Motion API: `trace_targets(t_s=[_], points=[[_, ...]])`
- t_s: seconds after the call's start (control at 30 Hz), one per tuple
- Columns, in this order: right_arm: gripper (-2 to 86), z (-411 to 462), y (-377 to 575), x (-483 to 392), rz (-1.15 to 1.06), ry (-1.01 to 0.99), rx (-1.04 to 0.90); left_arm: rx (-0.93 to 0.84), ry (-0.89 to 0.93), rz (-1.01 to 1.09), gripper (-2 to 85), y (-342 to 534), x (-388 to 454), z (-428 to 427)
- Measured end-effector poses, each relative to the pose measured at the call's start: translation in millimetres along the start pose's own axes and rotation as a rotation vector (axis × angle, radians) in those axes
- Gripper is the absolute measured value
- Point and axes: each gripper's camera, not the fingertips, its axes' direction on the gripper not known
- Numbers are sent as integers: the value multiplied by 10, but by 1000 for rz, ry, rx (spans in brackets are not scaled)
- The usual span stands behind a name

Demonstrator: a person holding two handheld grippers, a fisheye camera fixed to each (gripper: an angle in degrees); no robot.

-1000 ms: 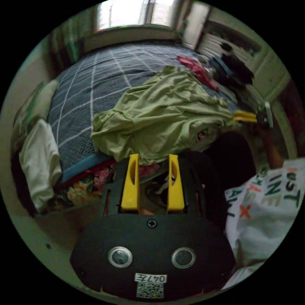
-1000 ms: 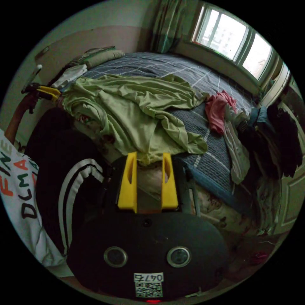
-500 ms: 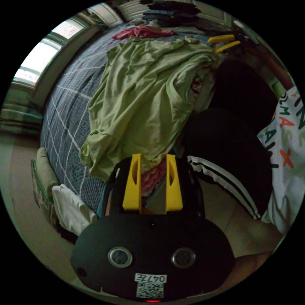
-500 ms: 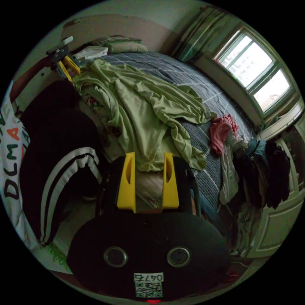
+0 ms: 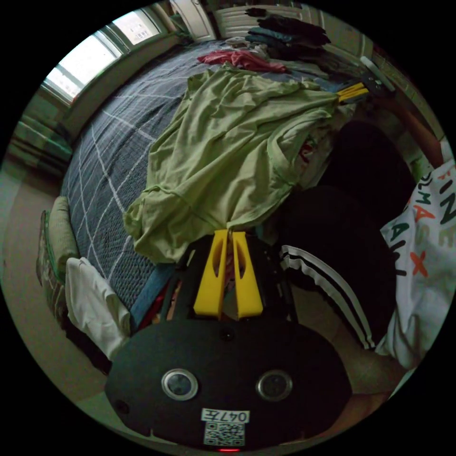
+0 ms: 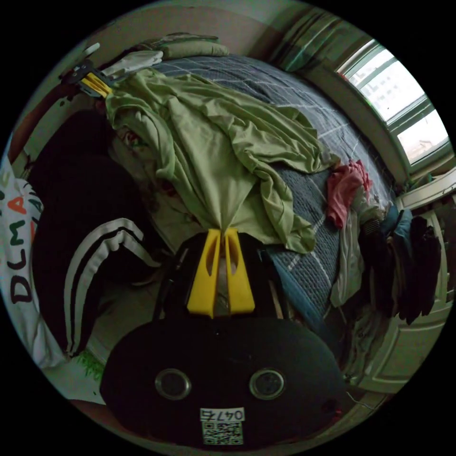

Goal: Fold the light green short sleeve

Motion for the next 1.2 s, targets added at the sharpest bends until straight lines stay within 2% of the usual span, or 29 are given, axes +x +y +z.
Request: trace_targets(t_s=[0.13,0.3,0.57,0.67,0.73,0.8,1.0,1.2], points=[[0,-574,-38,19,42,43,104,63,-60,-56,-4,47,63,-235],[0,-1347,-62,3,49,127,210,179,1,-129,-5,172,15,-532],[0,-1730,-212,33,95,183,207,221,-39,-16,9,163,238,-484],[0,-1802,-293,71,107,190,186,212,-2,26,56,118,259,-403],[0,-1838,-340,102,113,189,177,233,149,99,130,115,278,-395],[0,-1878,-397,143,118,171,176,238,165,128,147,120,298,-417],[1,-1929,-566,262,140,132,167,190,72,329,131,38,479,-415],[1,-2029,-785,343,129,136,153,37,41,580,97,-128,540,-329]])
